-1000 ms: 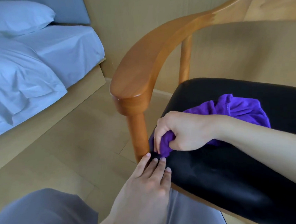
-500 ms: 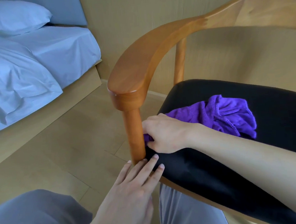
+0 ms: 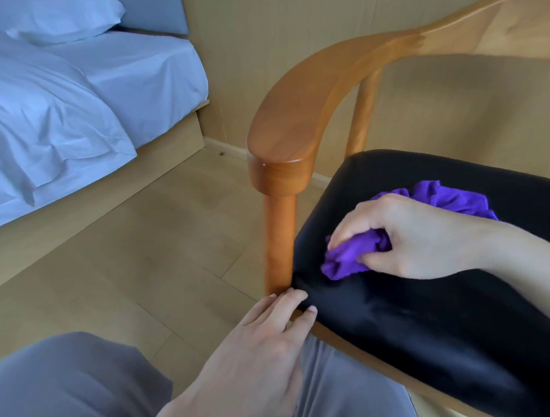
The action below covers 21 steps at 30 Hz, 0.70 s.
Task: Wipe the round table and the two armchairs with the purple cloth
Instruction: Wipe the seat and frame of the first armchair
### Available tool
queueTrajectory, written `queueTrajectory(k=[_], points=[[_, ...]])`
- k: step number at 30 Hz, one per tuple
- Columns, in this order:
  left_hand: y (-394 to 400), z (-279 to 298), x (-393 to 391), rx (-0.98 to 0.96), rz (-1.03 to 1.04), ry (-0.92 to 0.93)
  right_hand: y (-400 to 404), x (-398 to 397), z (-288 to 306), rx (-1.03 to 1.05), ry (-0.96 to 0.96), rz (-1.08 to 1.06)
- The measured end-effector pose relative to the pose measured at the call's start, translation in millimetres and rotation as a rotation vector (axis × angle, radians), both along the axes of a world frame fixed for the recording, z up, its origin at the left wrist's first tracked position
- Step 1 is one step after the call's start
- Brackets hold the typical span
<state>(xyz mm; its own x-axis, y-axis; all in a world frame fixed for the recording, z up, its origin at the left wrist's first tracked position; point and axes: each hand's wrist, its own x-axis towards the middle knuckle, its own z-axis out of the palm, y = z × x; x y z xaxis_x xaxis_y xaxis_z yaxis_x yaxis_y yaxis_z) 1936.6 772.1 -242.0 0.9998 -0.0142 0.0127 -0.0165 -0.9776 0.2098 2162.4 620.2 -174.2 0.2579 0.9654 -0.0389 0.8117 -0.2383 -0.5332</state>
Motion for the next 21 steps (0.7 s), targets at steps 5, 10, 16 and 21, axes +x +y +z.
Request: queueTrajectory(k=[5,10,16,21], points=[[5,3,0,0.007,-0.055,-0.007,5,-5,-24,-0.031,-0.233,-0.173],[11,2,1,0.064,-0.062,0.042,-9,-31,-32,-0.07,-0.389,-0.068],[15,3,4,-0.022,-0.045,-0.005,-48,-42,-14,-0.208,-0.218,0.019],[18,1,1,-0.055,-0.077,0.003,-35,-25,-2,-0.011,0.117,0.017]])
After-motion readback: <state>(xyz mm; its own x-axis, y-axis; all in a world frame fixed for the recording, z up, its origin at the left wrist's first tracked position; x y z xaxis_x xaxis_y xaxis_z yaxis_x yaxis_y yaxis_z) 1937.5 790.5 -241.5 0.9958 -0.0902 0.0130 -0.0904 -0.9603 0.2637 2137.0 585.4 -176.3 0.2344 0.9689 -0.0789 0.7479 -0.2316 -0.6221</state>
